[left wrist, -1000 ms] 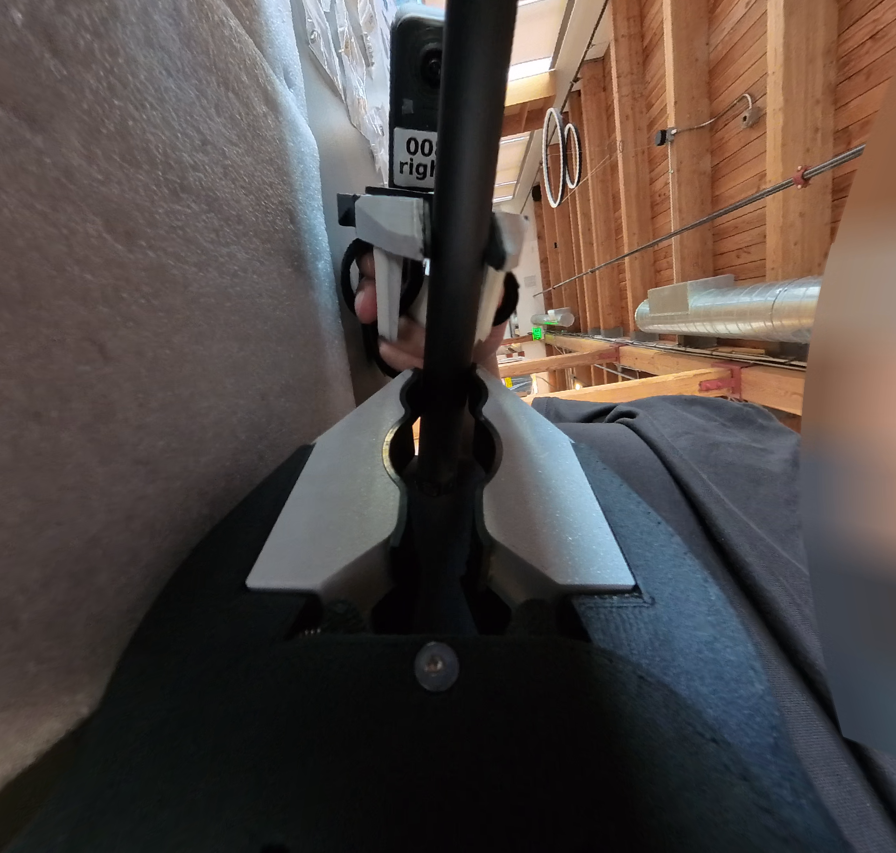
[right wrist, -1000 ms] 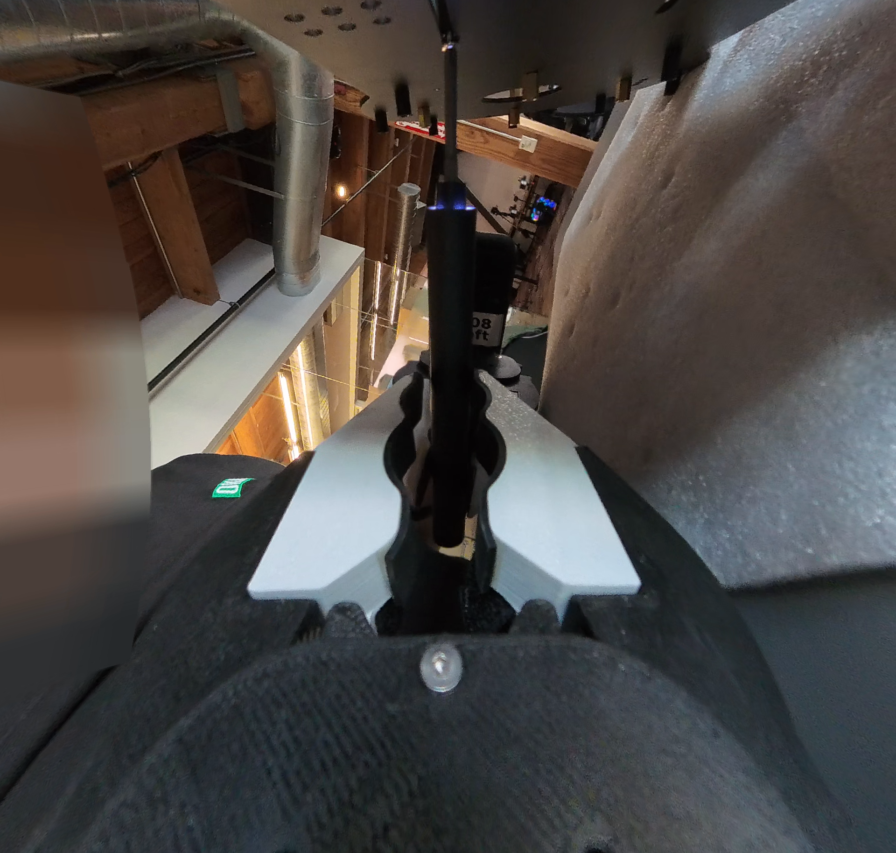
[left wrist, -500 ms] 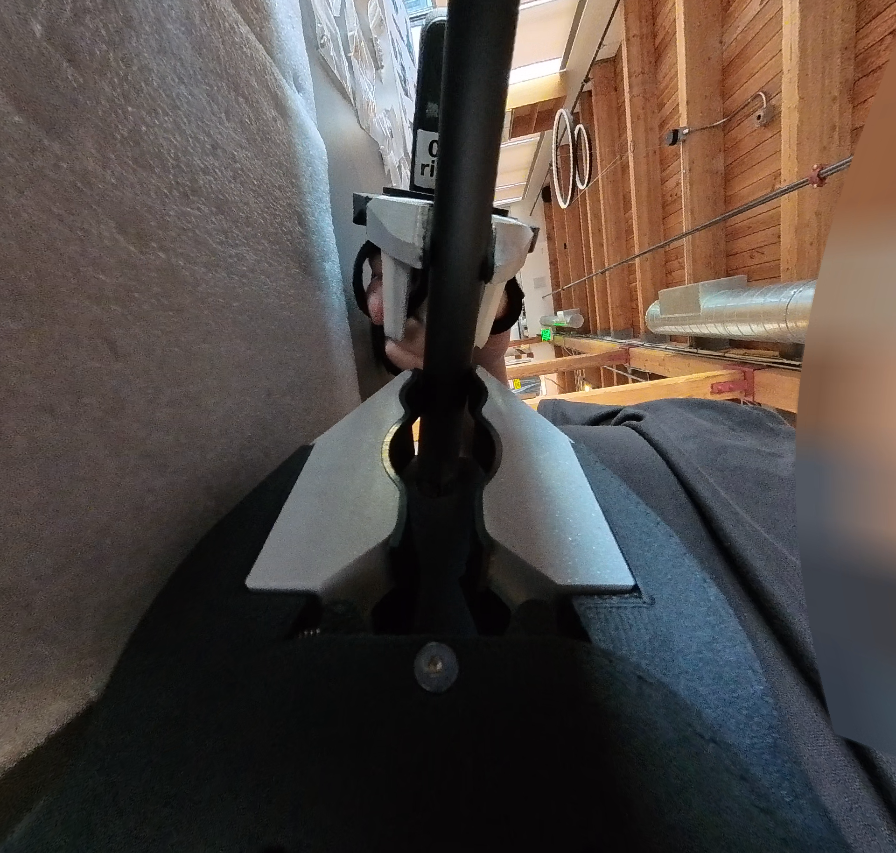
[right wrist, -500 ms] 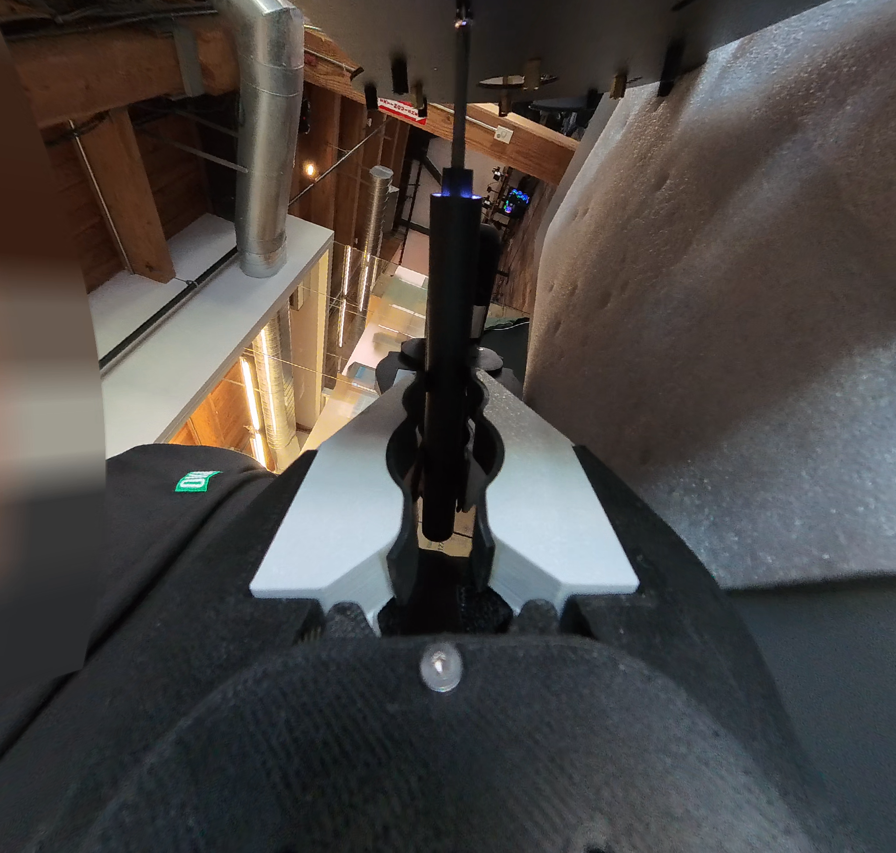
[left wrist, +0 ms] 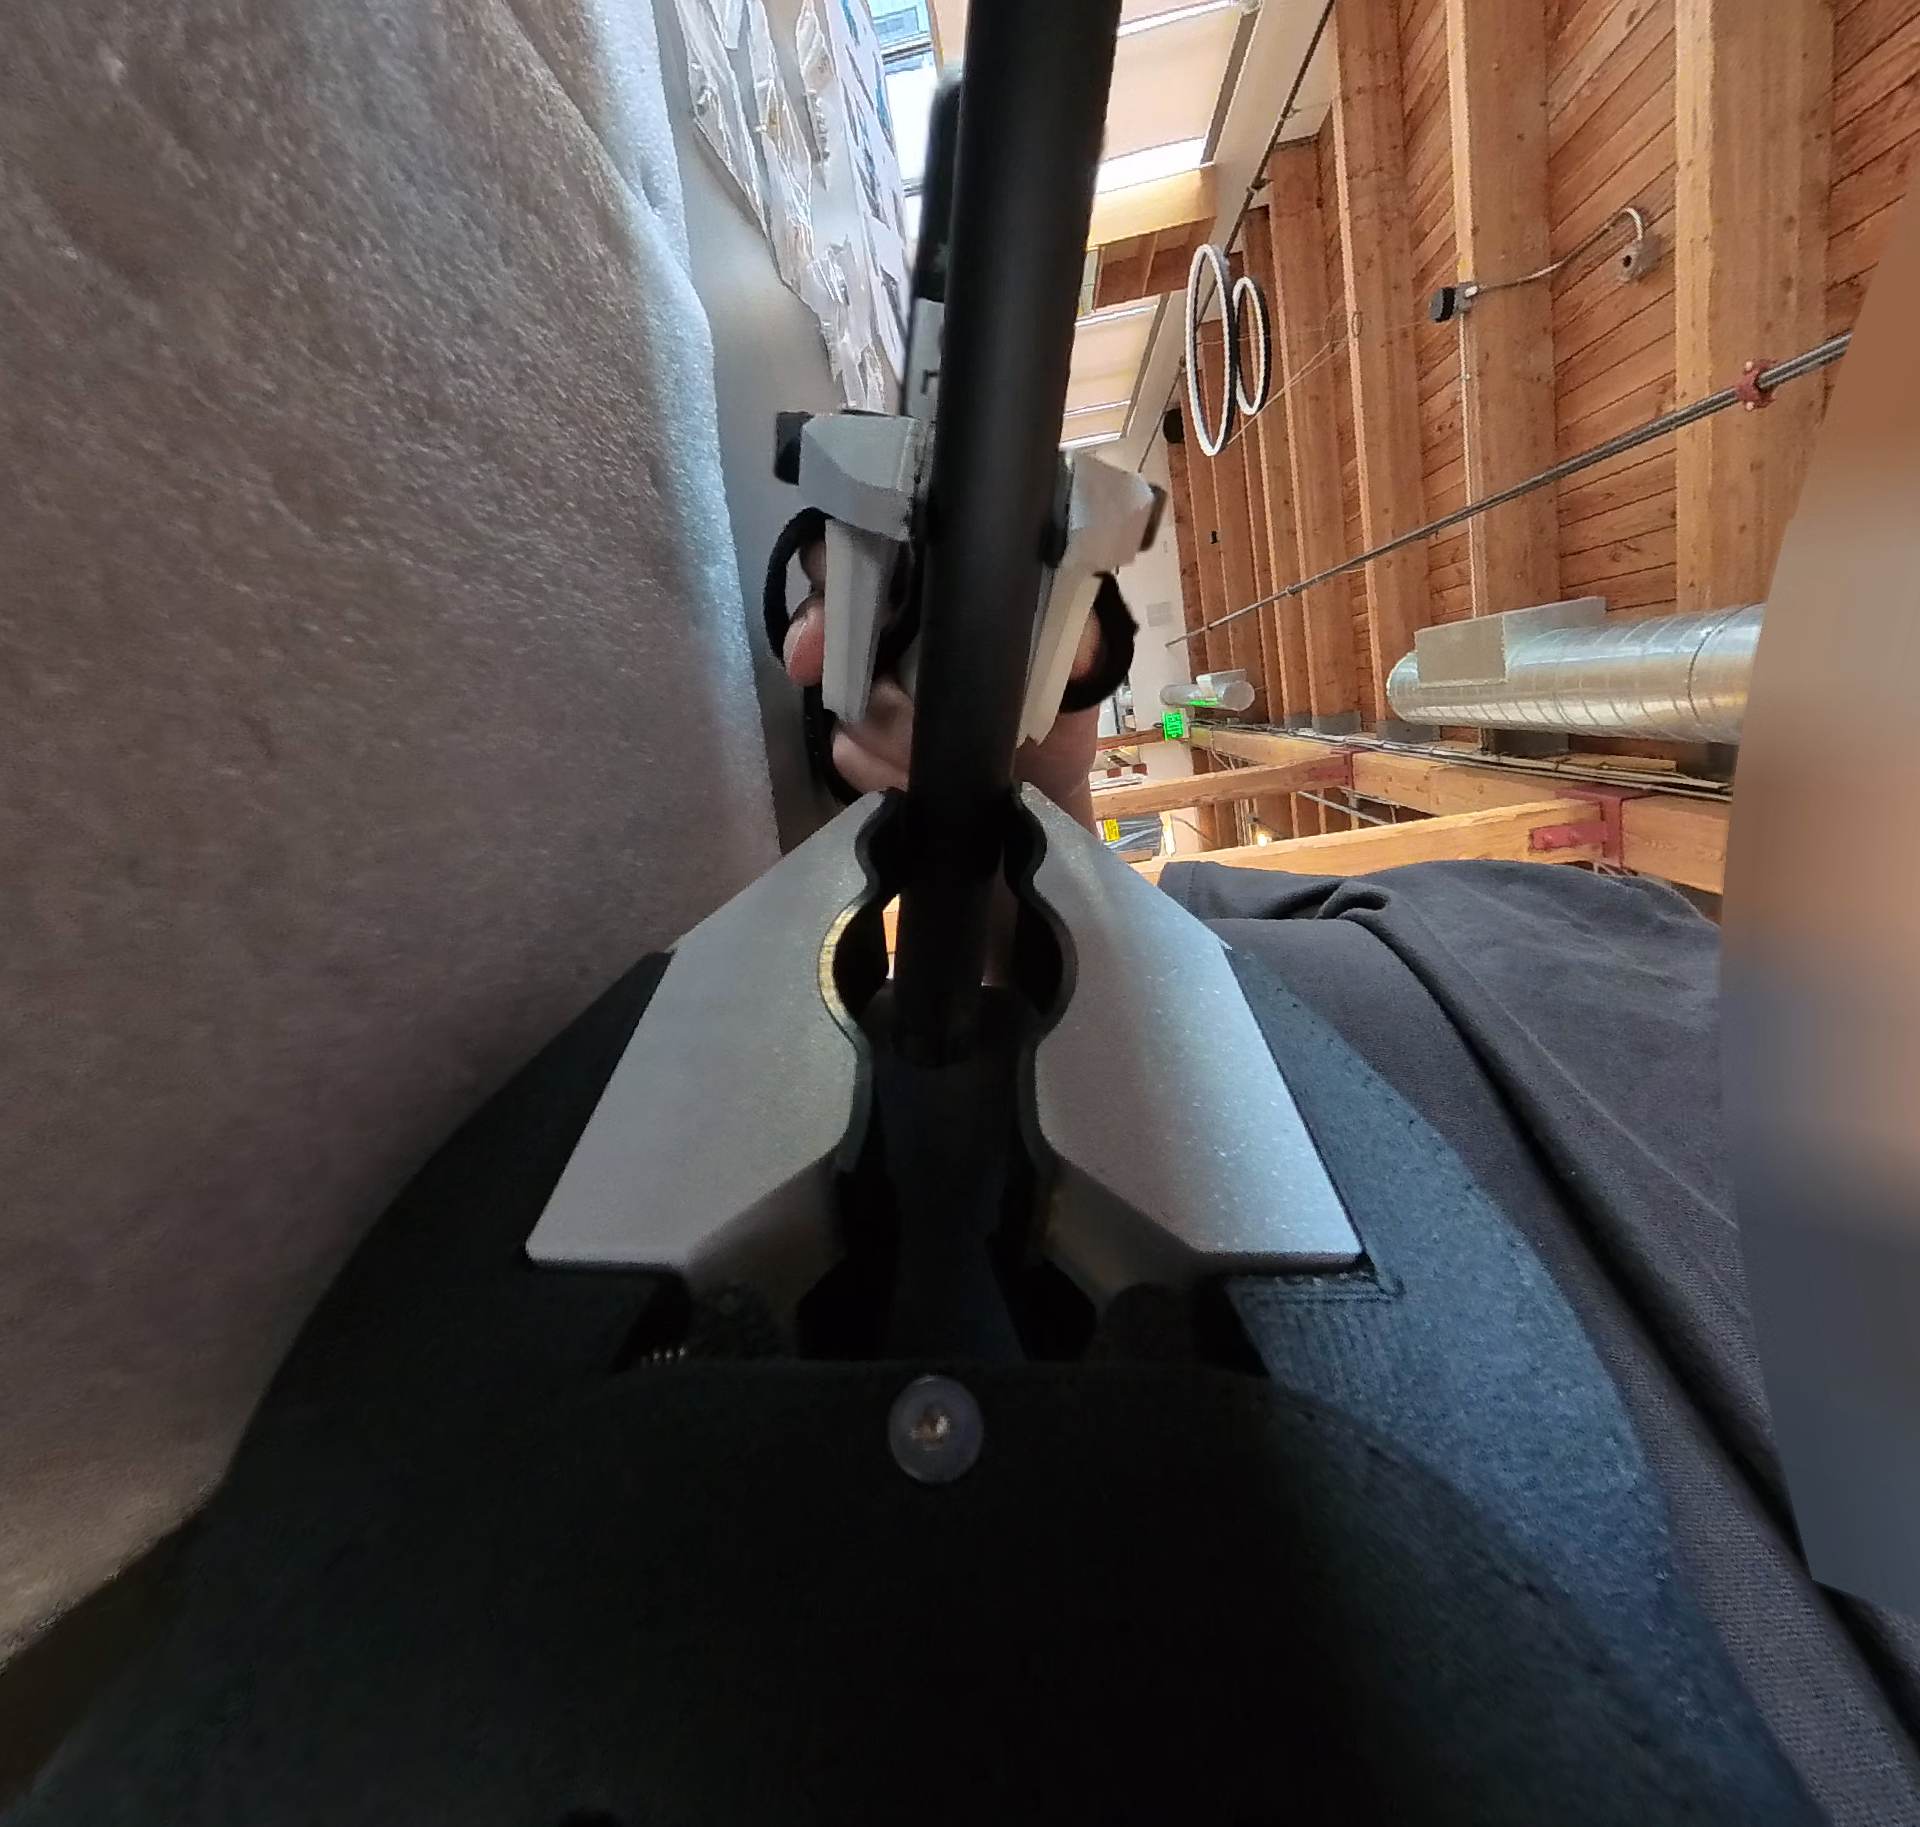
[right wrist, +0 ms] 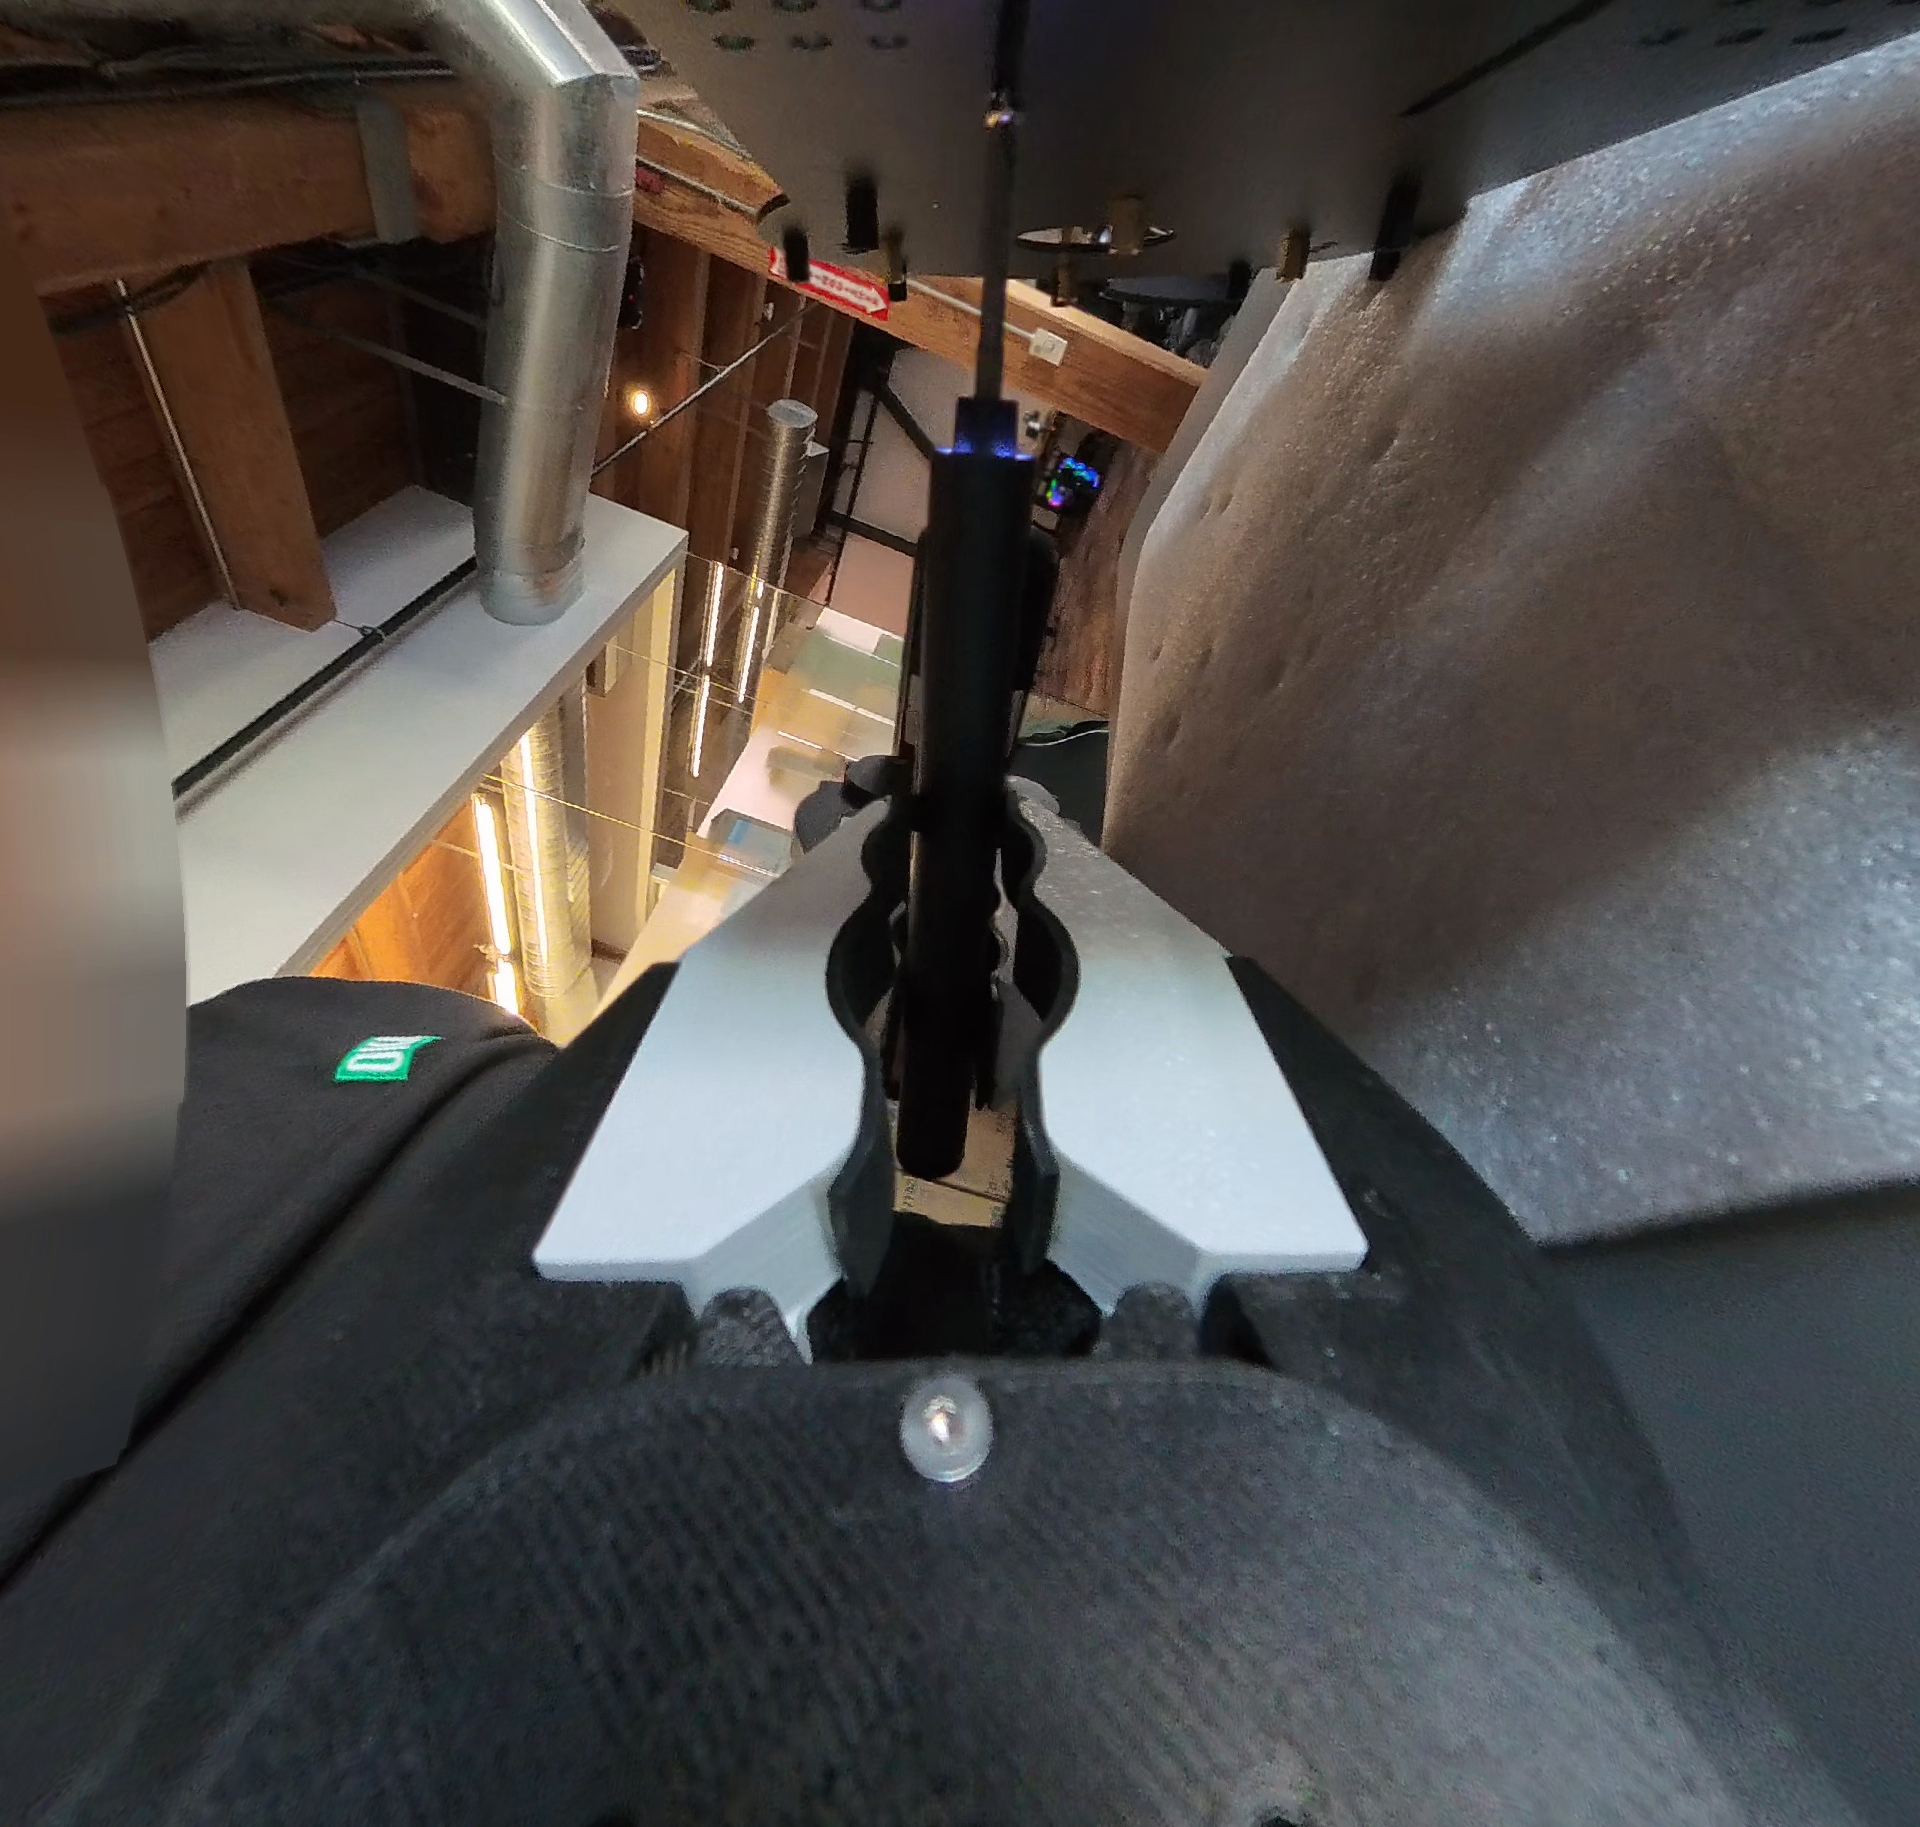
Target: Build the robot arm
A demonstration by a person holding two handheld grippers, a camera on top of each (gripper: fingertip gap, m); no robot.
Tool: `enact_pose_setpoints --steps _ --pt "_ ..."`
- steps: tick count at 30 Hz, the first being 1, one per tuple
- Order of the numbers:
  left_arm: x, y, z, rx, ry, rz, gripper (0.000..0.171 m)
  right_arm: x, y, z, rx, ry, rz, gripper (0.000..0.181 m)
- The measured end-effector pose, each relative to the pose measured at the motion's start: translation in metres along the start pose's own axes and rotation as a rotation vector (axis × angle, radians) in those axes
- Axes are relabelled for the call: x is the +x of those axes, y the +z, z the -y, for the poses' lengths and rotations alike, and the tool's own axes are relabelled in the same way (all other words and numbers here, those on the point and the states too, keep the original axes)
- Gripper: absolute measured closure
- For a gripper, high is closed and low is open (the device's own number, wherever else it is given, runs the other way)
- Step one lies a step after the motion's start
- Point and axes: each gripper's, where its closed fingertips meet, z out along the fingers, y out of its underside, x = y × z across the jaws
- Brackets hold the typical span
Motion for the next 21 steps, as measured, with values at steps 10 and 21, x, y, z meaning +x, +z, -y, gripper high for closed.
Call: enact_pose_setpoints --steps 10,21 --pt "-0.0039 -0.0001 0.0002 -0.004 0.024 0.043 0.154 0.0022 0.0022 -0.0040 -0.030 -0.048 -0.058 0.166" --pt "-0.0062 0.0004 0.0004 -0.007 0.024 0.052 0.154 0.0039 0.0022 -0.0045 -0.047 -0.020 -0.049 0.166"
